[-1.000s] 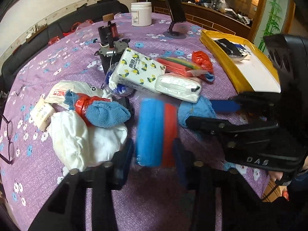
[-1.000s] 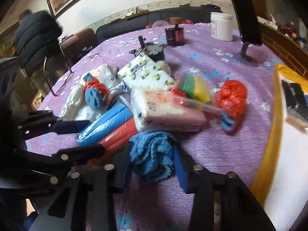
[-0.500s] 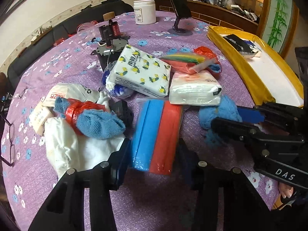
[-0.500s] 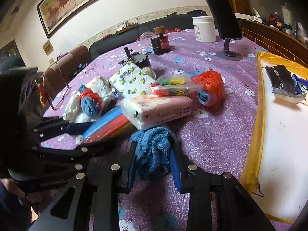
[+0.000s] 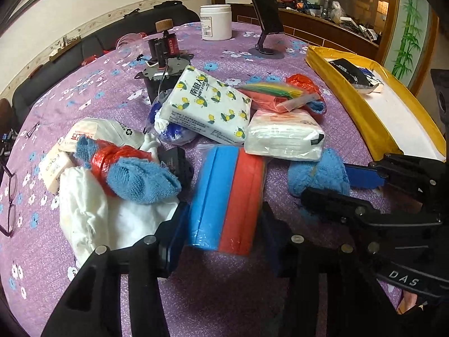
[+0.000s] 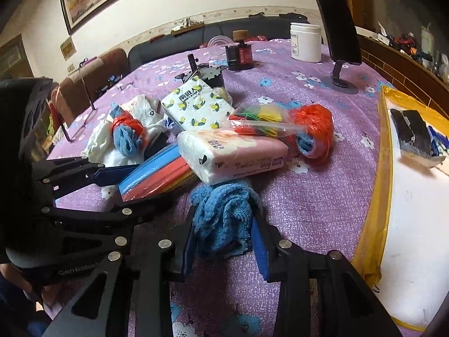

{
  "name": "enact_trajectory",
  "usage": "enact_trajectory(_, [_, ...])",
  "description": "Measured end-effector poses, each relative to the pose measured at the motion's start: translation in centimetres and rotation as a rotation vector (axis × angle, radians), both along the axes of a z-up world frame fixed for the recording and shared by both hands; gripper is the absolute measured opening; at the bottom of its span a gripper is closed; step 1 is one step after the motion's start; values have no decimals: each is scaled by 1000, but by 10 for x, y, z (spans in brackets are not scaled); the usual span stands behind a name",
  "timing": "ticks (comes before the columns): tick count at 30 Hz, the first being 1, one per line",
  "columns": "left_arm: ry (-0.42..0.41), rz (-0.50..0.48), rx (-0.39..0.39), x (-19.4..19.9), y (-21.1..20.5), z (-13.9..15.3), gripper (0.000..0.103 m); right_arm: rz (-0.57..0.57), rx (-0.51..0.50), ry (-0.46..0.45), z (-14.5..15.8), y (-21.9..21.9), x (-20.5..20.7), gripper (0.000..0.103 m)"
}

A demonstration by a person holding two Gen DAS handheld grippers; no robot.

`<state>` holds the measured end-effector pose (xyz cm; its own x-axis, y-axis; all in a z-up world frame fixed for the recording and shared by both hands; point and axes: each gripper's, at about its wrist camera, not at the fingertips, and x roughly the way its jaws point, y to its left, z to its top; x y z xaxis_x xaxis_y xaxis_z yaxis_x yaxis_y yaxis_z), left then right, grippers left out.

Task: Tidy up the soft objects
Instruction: 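Grasp the blue-and-red foam block with the left gripper while the right gripper grasps the blue knitted cloth, then carry the foam block and knitted cloth with both grippers to the tray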

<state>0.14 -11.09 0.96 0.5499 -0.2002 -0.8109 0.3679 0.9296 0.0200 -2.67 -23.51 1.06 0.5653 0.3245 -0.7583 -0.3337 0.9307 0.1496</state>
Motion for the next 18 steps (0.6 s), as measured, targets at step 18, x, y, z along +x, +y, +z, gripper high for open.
enact_trajectory(18, [-62,-36,-11,-10,-3,14,45,-11,44,-98,20,-3,-19,31])
